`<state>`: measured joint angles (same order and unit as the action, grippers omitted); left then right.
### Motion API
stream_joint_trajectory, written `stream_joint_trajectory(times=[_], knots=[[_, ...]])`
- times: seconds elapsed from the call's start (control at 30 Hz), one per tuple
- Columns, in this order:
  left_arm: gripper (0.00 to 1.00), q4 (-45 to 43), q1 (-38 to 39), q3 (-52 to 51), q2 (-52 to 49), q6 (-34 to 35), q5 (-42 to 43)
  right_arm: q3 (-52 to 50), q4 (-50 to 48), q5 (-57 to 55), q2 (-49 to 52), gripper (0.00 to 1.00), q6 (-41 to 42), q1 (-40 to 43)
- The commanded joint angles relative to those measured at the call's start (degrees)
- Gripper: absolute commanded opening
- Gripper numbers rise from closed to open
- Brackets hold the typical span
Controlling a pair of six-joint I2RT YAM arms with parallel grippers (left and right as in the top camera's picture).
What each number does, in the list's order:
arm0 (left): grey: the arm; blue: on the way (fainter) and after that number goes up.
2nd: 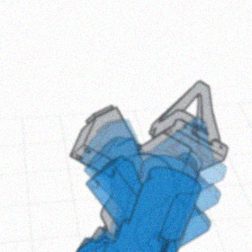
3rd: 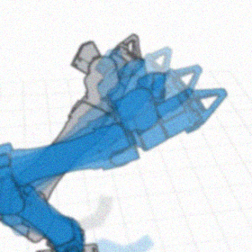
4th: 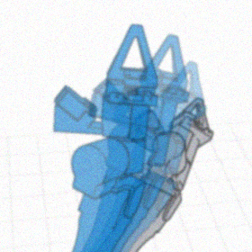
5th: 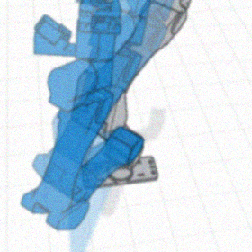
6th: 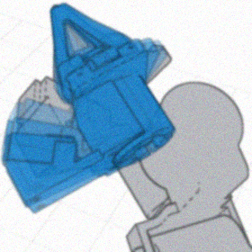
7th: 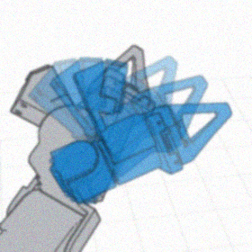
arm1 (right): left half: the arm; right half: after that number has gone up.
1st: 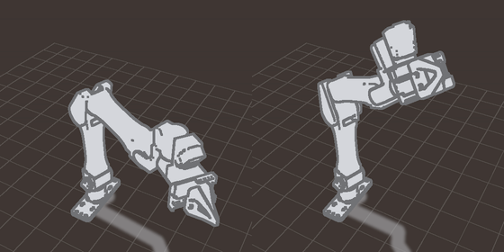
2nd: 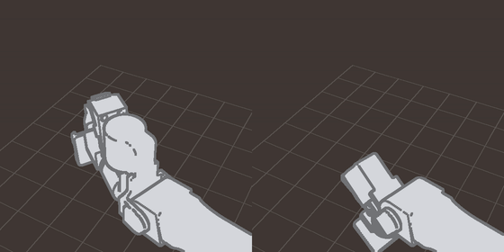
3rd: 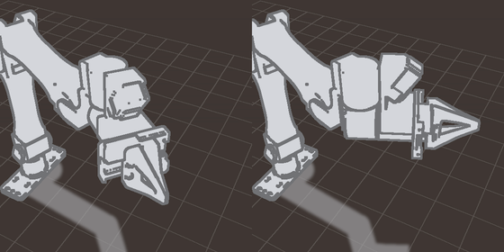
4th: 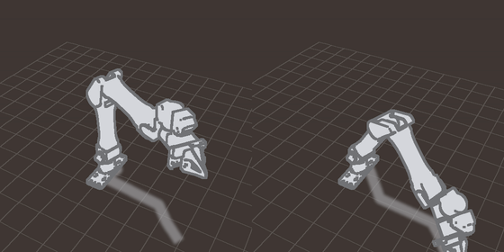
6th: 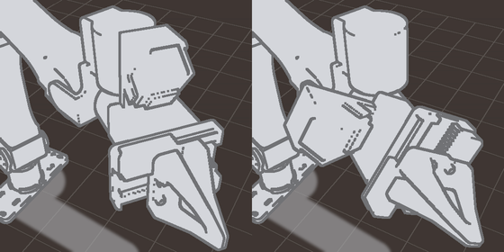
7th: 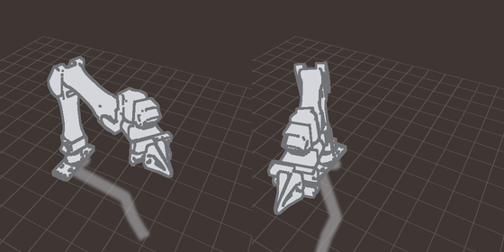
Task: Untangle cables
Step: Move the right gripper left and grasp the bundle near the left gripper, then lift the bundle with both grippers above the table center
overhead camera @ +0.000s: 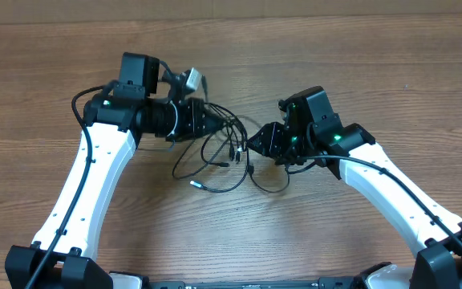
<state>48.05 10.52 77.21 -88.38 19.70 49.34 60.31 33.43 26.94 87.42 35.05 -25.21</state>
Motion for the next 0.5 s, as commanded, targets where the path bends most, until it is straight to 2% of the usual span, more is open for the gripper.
stream_joint_trajectory(times=[0.0,0.13,0.27,0.47], knots=[[0.04,-5.4,0.3,0.7,1.3,2.4,11.3,-0.2,-0.7,-1.7,0.5,0.49,-11.9,-1.7],[0.04,-8.5,0.3,0.7,1.3,5.2,11.1,-0.2,-4.1,-6.5,0.5,0.51,-14.5,-2.1],[0.04,-7.9,0.4,0.7,1.3,5.2,11.1,-0.2,-13.1,-16.9,0.5,0.51,-14.6,-2.1],[0.04,-7.8,0.4,0.7,1.3,5.4,11.8,-0.2,-21.6,-20.1,0.7,0.51,-15.4,-2.1]])
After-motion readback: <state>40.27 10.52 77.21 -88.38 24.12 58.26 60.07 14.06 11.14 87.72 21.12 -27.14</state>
